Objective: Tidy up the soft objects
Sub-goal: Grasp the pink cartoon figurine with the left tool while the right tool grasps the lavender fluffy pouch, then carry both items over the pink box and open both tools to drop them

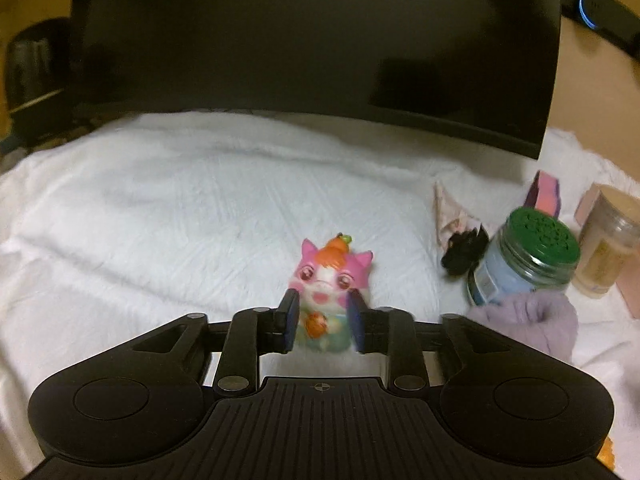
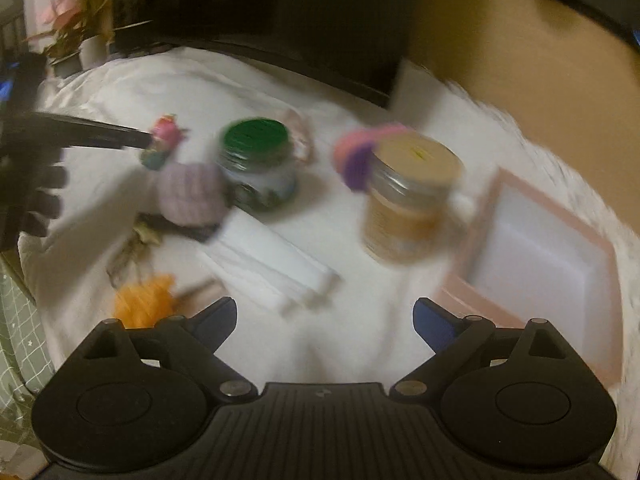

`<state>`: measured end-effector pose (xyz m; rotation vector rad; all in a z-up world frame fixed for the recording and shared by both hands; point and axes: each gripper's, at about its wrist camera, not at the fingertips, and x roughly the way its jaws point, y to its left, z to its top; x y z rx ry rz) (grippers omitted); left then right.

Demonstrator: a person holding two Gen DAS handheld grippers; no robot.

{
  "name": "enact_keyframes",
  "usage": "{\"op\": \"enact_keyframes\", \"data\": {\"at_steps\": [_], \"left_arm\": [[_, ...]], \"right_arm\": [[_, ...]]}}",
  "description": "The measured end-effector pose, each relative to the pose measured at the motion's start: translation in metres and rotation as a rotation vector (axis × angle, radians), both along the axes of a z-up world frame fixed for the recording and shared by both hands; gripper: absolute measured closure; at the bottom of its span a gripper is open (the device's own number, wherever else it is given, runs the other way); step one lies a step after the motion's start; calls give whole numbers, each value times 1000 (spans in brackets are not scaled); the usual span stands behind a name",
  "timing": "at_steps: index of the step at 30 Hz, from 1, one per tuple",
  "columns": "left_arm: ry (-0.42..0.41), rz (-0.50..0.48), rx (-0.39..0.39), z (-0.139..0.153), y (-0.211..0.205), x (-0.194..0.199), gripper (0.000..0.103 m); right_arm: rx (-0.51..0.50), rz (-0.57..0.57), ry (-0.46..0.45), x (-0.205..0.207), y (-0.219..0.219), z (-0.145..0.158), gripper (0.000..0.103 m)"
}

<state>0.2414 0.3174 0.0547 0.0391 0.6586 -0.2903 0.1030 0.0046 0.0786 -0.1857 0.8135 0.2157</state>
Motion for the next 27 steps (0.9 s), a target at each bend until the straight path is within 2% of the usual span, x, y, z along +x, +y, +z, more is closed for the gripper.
{"op": "enact_keyframes", "data": {"at_steps": [2,4,6,8,10,13,14,15,17,18,20,21,22,24,27], "left_arm": [[-10,-21,-38,-3,7,5,61],[-32,-42,-44,-3,11,8,59],[-14,-36,-74,-2,18,16,37],[55,-21,-152,-8,25,28,32],[102,-33,-217,-14,26,33,35],[102,-48,-194,-16,22,30,42],[98,-47,-197,-15,23,26,52],[93,-38,-204,-14,26,23,57],[108,-21,-230,-9,35,15,57],[121,-12,-251,-7,39,11,58],[124,-7,-268,-1,47,2,58],[117,-7,-260,3,48,-1,58],[111,-8,-252,8,52,-6,58],[102,-13,-264,19,53,-10,59],[99,-25,-294,37,48,-8,59]], "right_arm": [[-47,31,-6,5,26,2,8],[-88,55,-13,7,45,1,8],[-118,78,-21,8,60,3,8],[-134,106,-34,9,71,6,8],[-153,138,-53,15,84,9,8],[-182,167,-98,31,106,6,8],[-181,164,-108,37,113,4,8],[-178,157,-113,44,120,1,9],[-160,138,-114,56,133,-6,15],[-155,125,-104,62,139,-10,22],[-143,112,-73,71,147,-17,38],[-135,114,-56,74,149,-19,54],[-130,118,-45,75,150,-20,60],[-128,122,-53,72,149,-15,69],[-81,120,-85,69,139,10,70]]}}
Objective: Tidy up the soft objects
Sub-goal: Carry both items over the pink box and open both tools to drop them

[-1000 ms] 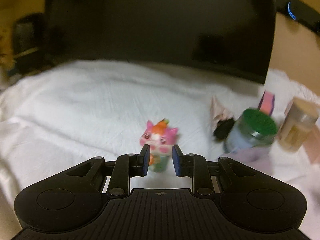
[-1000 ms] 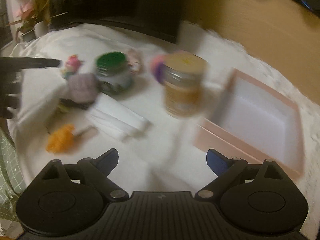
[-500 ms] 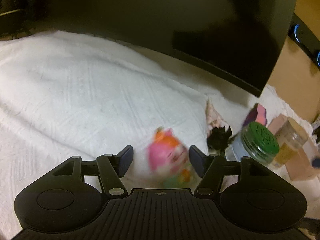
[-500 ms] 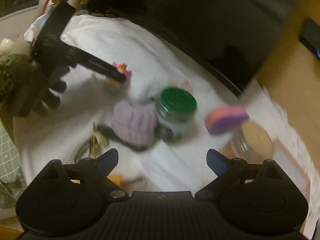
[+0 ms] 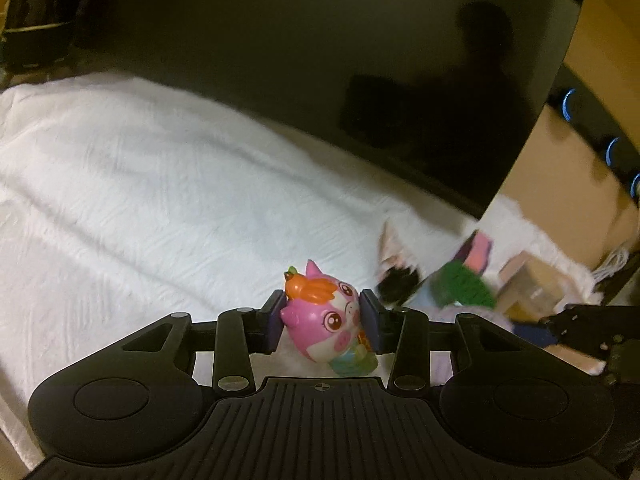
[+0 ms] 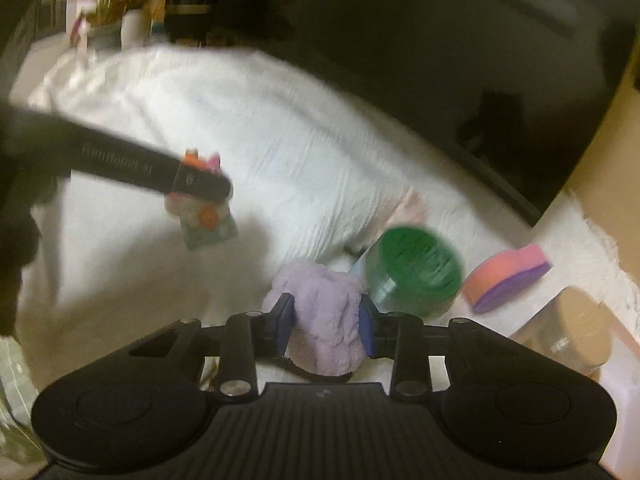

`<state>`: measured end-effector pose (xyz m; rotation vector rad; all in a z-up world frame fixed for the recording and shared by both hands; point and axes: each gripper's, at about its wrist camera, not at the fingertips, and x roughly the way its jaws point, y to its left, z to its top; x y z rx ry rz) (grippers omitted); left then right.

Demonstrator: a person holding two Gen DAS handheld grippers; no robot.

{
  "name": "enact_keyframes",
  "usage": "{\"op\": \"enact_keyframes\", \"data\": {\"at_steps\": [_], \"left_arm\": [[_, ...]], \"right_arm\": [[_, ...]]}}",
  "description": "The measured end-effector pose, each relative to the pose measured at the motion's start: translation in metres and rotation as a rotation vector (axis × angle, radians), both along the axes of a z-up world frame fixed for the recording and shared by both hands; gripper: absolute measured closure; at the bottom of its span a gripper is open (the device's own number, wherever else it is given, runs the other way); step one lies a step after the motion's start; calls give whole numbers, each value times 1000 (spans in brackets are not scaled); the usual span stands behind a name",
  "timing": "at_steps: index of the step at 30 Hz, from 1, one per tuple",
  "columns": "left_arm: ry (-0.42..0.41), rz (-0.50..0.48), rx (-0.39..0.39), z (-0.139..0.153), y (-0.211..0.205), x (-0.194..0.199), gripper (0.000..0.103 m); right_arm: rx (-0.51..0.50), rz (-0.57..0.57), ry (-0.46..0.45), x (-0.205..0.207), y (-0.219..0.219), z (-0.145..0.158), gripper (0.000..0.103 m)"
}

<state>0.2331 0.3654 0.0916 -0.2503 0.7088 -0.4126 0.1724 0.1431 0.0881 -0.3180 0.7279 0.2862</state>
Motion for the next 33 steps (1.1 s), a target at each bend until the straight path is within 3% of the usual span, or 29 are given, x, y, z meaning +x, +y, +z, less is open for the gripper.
{"op": "enact_keyframes", "data": {"at_steps": [5,9,14,18,24,26,29,30,31,33], "left_arm": [[-58,-41,-13,35,-34,7,59],[-106,-99,-29,64,-84,9,59],[-90,-228,-94,87,-163,16,59],[-33,-347,-162,99,-237,21,59],[23,-483,-138,103,-347,25,58],[57,-500,-128,95,-377,28,58],[158,-548,-193,70,-405,32,57],[200,-558,-179,55,-418,34,54],[210,-552,-107,42,-433,32,54],[156,-501,132,19,-456,23,56]], "right_arm": [[52,-42,-134,-14,-36,58,70],[42,-102,-232,-29,-85,97,70],[32,-243,-295,-46,-164,118,70],[15,-351,-310,-61,-227,111,70],[50,-476,-279,-64,-308,80,69],[104,-476,-235,-66,-328,66,59],[161,-475,-149,-73,-348,41,47],[162,-468,-148,-80,-352,35,40],[154,-464,-150,-89,-353,29,36],[128,-451,-135,-106,-355,13,36]]}}
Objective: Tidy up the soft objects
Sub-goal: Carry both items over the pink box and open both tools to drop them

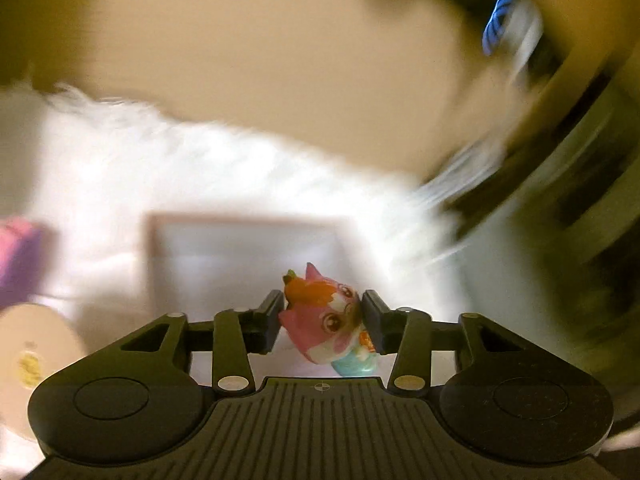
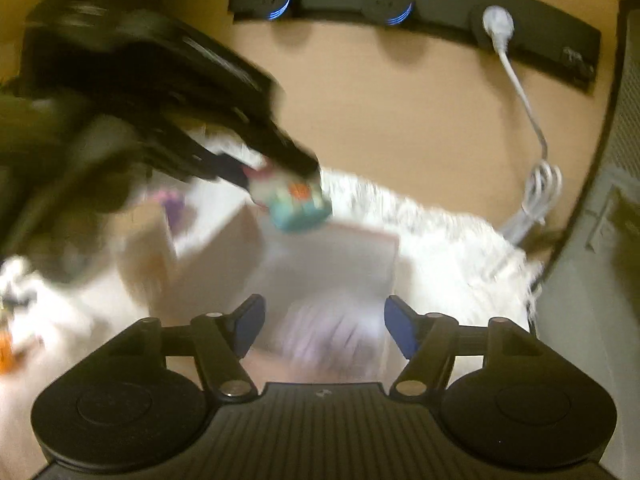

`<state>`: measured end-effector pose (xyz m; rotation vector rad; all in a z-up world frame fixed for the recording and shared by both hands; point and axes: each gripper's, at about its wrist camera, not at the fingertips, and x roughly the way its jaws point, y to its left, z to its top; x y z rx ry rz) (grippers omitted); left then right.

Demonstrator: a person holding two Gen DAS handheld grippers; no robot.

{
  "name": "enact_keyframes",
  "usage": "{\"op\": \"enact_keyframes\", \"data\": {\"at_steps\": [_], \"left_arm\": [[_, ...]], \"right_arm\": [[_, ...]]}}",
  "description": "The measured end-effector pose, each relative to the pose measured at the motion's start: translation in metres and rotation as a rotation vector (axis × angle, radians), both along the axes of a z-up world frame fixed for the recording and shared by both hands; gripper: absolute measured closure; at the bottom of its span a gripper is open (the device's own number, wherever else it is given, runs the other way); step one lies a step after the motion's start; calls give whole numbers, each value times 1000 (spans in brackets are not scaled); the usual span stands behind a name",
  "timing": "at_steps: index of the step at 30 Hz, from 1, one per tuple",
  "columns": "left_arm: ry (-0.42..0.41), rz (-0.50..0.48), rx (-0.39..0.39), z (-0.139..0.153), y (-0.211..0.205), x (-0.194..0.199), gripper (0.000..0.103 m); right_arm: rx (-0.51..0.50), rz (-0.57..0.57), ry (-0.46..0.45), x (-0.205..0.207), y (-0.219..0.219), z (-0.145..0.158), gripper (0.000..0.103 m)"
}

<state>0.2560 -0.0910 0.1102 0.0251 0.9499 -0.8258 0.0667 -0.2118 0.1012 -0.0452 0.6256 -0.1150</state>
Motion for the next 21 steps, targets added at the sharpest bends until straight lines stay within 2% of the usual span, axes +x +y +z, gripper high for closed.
{"op": "enact_keyframes", "data": {"at_steps": [1,2,5,9,13,17,19,21], "left_arm": [[-39,9,48,-9,-6,-4,57],[-37,19,47,-16,-5,-5,57],[14,92,-67,-17,14,-7,57],[-56,132,-172,7,48,-30,57],[-165,249,-168,28,104,-57,57],[-232,483,-151,30,180,-79,57],[-235,578,-124,21,213,-87,57],[-190,634,-91,7,242,-92,57]], "right_arm": [[-10,15,17,-7,0,-8,36],[-16,28,27,-12,2,-11,36],[-13,47,35,-21,3,-21,36],[44,62,31,-28,2,-19,36],[92,88,21,-19,5,-18,34],[124,125,32,2,19,-14,34],[118,141,19,11,32,-11,34],[104,152,4,15,45,-8,34]]}}
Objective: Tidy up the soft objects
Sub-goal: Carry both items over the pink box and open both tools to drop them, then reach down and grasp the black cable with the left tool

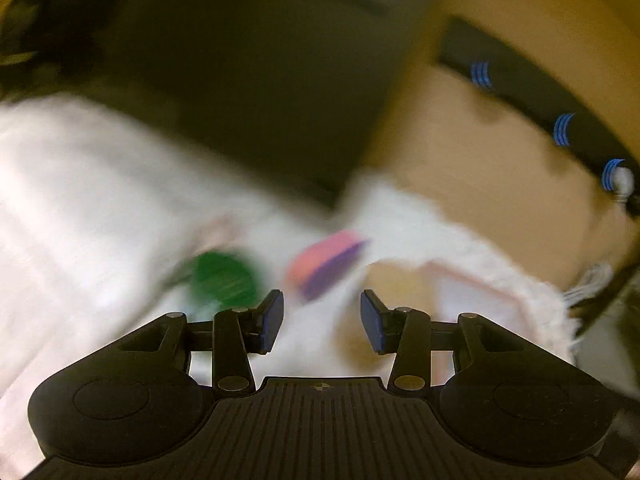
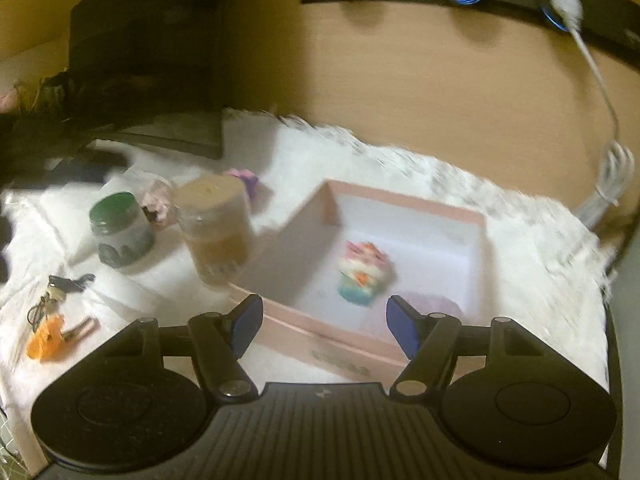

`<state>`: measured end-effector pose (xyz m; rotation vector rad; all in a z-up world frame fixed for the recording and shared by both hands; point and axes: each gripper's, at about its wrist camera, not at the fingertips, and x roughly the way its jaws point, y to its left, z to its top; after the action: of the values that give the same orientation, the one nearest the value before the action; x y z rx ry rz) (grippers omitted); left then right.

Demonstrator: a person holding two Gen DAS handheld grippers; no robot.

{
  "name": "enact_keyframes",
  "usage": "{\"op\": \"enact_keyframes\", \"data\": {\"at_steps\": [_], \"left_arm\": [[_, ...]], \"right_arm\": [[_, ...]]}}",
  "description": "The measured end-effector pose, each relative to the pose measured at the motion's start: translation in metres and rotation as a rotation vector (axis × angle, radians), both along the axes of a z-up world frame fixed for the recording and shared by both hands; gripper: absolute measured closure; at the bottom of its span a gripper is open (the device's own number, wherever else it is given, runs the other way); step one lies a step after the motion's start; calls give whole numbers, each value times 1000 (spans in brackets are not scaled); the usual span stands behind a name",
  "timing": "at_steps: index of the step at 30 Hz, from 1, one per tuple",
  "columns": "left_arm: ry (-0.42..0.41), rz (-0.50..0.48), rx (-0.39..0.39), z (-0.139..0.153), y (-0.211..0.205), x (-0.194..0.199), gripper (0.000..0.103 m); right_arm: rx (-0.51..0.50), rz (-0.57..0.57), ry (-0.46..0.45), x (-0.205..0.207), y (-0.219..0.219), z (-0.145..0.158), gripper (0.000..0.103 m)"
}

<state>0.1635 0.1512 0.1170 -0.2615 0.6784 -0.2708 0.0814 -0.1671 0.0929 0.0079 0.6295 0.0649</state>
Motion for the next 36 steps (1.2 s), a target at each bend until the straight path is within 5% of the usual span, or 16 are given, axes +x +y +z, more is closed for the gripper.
{"op": "enact_keyframes", "data": {"at_steps": [9,14,19,22,25,31,36], "left_arm": [[160,0,110,-62,47,-26,57],[158,38,270,-73,61,-26,56],[138,191,217,-61,98,-20,57],[151,221,58,-62,123,-18,57],[196,170,-41,-68,127,-13,57],[234,22,65,-85,85,-8,57],[186,-272,106,-83,47,-21,57]], "right_arm": [[-14,16,38,15,49,-8,32],[-65,30,46,14,68,-10,32],[-82,34,40,8,77,-8,32],[-85,33,62,6,79,-13,32],[-85,27,81,4,80,-17,32],[-76,29,98,4,81,-20,32],[-82,47,106,2,85,-23,32]]}}
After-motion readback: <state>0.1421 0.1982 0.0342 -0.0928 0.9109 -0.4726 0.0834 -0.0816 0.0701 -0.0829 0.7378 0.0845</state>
